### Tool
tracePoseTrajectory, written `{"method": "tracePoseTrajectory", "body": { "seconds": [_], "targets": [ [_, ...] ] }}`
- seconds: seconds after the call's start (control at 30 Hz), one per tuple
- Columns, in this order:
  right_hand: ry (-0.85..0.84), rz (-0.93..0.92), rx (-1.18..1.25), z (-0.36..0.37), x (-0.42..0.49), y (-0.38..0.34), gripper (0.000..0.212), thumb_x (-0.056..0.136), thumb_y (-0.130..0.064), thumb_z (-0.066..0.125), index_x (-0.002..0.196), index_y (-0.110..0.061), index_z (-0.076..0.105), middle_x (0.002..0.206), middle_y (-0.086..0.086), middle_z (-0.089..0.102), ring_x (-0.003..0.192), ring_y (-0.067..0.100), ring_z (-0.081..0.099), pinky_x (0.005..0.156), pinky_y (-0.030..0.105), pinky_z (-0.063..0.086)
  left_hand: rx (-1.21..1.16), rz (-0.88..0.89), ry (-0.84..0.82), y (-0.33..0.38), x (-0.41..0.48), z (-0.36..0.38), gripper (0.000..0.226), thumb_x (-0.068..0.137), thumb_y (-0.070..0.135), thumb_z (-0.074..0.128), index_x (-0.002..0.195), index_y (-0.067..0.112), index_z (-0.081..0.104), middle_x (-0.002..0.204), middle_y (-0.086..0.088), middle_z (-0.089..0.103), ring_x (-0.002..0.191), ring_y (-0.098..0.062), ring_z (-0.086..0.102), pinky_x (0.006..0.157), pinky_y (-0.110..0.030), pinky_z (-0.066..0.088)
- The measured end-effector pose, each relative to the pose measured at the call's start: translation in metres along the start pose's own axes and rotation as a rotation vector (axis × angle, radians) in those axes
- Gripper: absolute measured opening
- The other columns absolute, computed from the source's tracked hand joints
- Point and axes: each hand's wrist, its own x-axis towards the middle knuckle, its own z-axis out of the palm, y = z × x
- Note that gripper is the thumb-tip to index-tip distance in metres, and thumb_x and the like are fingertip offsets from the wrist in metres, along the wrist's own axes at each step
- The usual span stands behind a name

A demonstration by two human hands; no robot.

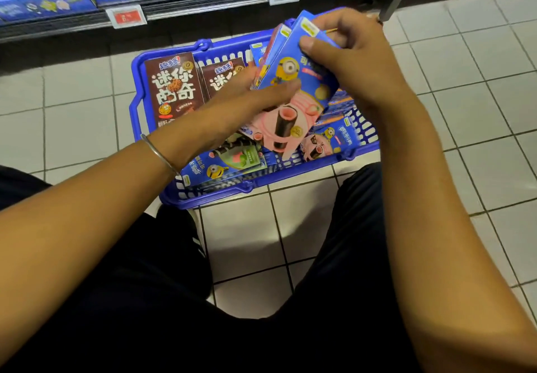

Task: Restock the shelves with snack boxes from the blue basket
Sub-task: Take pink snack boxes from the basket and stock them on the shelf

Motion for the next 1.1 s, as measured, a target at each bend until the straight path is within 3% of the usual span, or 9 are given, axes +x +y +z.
{"method": "tracePoseTrajectory", "body": {
  "seconds": [0.07,0.2,0.3,0.43,0.53,0.67,0.97,1.03,1.1],
  "targets": [
    [0.039,-0.025,0.012,0.01,0.0,0.002,0.03,0.092,-0.02,0.072,0.113,0.0,0.064,0.089,0.023,0.068,0.075,0.021,0.067,0.059,0.037,0.054,-0.062,0.007,0.025,-0.002,0.0,-0.001,0.029,0.088,0.041,0.08,0.115,0.031,0.075,0.117,0.0,0.079,0.106,-0.022,0.076,0.081,-0.028,0.061],
    [0.286,-0.068,0.022,0.011,-0.001,0.018,0.019,0.096,-0.029,0.065,0.093,-0.01,0.066,0.091,0.004,0.068,0.082,0.009,0.062,0.072,0.026,0.05,-0.03,-0.044,0.144,-0.001,0.001,-0.008,0.045,0.087,0.039,0.081,0.125,0.018,0.068,0.112,0.0,0.08,0.102,-0.021,0.078,0.086,-0.039,0.063],
    [0.371,0.151,0.004,-0.005,0.001,0.047,0.019,0.095,-0.031,0.059,0.083,-0.017,0.06,0.085,0.003,0.067,0.078,0.013,0.063,0.071,0.033,0.05,-0.031,-0.064,0.205,-0.001,0.001,-0.009,0.038,0.095,0.037,0.074,0.125,0.015,0.07,0.111,0.001,0.08,0.101,-0.019,0.077,0.093,-0.041,0.059],
    [0.026,0.374,-0.368,-0.019,0.001,0.099,0.035,0.095,-0.031,0.061,0.091,0.003,0.064,0.085,0.018,0.066,0.079,0.026,0.06,0.075,0.044,0.05,-0.025,-0.11,0.247,0.003,0.0,-0.008,0.041,0.096,0.045,0.07,0.126,0.016,0.07,0.115,-0.001,0.079,0.105,-0.023,0.076,0.103,-0.05,0.055],
    [-0.148,0.468,-0.639,-0.014,0.006,0.122,0.029,0.095,-0.032,0.063,0.075,-0.011,0.057,0.074,0.008,0.057,0.078,0.026,0.054,0.064,0.032,0.036,-0.004,-0.126,0.234,0.007,-0.002,-0.005,0.044,0.096,0.05,0.069,0.126,0.018,0.07,0.116,-0.001,0.078,0.107,-0.024,0.075,0.107,-0.054,0.051],
    [-0.255,0.598,-0.759,-0.009,0.019,0.135,0.022,0.092,-0.032,0.06,0.085,-0.011,0.059,0.086,0.013,0.061,0.072,0.029,0.057,0.059,0.031,0.039,0.001,-0.134,0.222,0.01,-0.006,-0.004,0.041,0.098,0.048,0.066,0.126,0.017,0.071,0.116,-0.001,0.078,0.107,-0.024,0.075,0.107,-0.052,0.052],
    [-0.311,0.732,-0.702,-0.004,0.029,0.148,0.017,0.094,-0.024,0.066,0.087,-0.009,0.064,0.068,0.009,0.064,0.048,0.02,0.057,0.041,0.019,0.04,-0.004,-0.136,0.222,0.011,-0.008,-0.005,0.039,0.098,0.048,0.067,0.125,0.02,0.071,0.114,0.002,0.079,0.106,-0.02,0.076,0.107,-0.051,0.053],
    [-0.337,0.724,-0.743,-0.004,0.028,0.148,0.018,0.093,-0.025,0.068,0.091,-0.007,0.066,0.069,0.009,0.066,0.052,0.021,0.06,0.048,0.024,0.044,-0.006,-0.133,0.226,0.011,-0.008,-0.004,0.039,0.097,0.047,0.068,0.125,0.02,0.07,0.114,0.004,0.079,0.105,-0.018,0.076,0.106,-0.05,0.054],
    [-0.344,0.71,-0.797,-0.003,0.027,0.15,0.022,0.089,-0.027,0.071,0.093,-0.005,0.067,0.073,0.011,0.067,0.063,0.027,0.065,0.065,0.036,0.053,-0.007,-0.137,0.236,0.01,-0.008,-0.004,0.042,0.097,0.047,0.069,0.128,0.019,0.069,0.117,0.003,0.078,0.107,-0.019,0.075,0.107,-0.05,0.053]
  ]
}}
